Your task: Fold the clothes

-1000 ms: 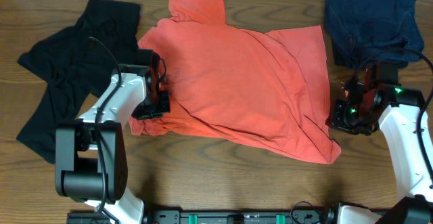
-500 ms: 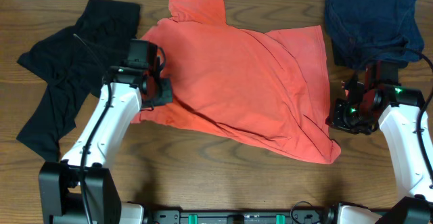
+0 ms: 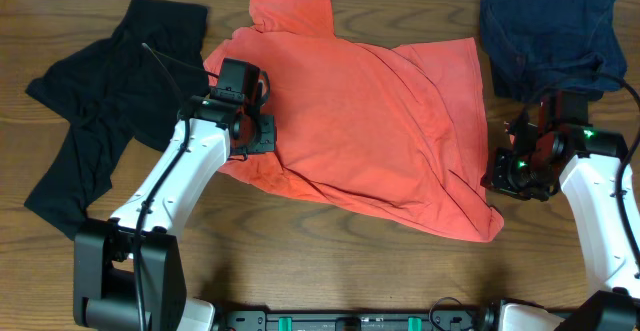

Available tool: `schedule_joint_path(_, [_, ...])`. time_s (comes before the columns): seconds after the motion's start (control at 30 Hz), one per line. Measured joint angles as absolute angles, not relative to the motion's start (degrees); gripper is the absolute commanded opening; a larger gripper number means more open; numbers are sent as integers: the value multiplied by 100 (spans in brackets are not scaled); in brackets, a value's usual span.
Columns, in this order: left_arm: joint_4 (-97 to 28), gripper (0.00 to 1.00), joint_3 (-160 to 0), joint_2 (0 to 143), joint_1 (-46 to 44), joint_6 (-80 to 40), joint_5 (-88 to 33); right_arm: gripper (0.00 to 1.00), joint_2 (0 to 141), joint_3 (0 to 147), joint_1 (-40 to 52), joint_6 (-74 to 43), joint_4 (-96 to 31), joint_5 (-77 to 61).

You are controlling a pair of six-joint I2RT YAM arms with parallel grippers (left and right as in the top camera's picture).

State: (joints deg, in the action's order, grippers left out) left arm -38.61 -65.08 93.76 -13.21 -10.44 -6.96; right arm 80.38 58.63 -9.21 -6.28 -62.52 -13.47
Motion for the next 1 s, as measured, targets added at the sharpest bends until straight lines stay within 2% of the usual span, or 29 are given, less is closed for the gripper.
schedule_joint_path(0.07, [-3859, 21, -6508, 9376, -1321, -1052, -694, 20, 8038, 5863, -921, -628, -6252, -1347])
schedule_joint_path(0.2, [-3859, 22, -6508, 9376, -1323, -1066, -696, 21, 8038, 5863, -921, -626, -6252, -1345])
schedule_joint_path(0.3, [-3859, 6, -6508, 9376, -1323, -1094, -694, 21, 8038, 5863, -921, -628, -6252, -1347])
schedule_joint_path(0.67, [-3795, 6, -6508, 9376, -1323, -1072, -714, 21, 8038, 5863, -921, -626, -6252, -1347])
schedule_joint_path(1.0, [-2950, 6, -6510, 9376, -1745, -1181, -1015, 21, 8038, 5863, -921, -628, -6235, -1347])
